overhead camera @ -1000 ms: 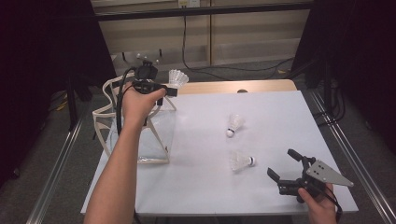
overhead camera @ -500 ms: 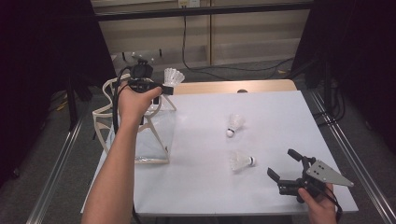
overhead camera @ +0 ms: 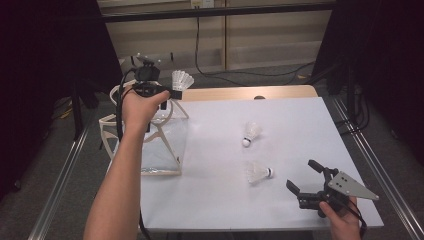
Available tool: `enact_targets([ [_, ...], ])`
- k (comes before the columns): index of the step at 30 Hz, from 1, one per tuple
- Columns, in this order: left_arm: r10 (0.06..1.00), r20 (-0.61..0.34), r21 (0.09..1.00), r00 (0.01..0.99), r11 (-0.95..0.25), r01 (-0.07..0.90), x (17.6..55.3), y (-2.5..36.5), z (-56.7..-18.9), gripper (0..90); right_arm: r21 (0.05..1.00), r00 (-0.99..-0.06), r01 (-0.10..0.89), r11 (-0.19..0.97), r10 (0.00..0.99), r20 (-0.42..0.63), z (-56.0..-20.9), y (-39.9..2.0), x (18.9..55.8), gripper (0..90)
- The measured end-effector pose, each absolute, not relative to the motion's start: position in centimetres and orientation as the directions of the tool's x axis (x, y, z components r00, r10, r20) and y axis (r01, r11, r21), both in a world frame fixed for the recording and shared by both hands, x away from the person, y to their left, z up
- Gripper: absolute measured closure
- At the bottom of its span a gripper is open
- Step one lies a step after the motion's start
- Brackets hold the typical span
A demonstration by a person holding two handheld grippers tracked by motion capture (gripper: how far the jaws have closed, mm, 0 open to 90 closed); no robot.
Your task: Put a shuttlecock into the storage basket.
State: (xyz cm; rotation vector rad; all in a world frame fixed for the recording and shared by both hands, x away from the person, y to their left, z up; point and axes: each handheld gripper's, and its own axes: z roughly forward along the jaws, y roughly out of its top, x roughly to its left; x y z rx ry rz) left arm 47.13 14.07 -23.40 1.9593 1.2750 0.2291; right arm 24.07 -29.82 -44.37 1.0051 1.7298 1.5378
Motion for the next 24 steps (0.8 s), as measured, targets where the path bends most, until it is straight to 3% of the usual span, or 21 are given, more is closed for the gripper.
enact_targets([
  [24,0.857,-0.234,0.686,0.459,-0.190,0.703,47.0,15.5,-22.5,65.5,0.989,-0.525,0.143,0.035,0.850,0.046,-44.4,-29.8,24.0,1.0],
])
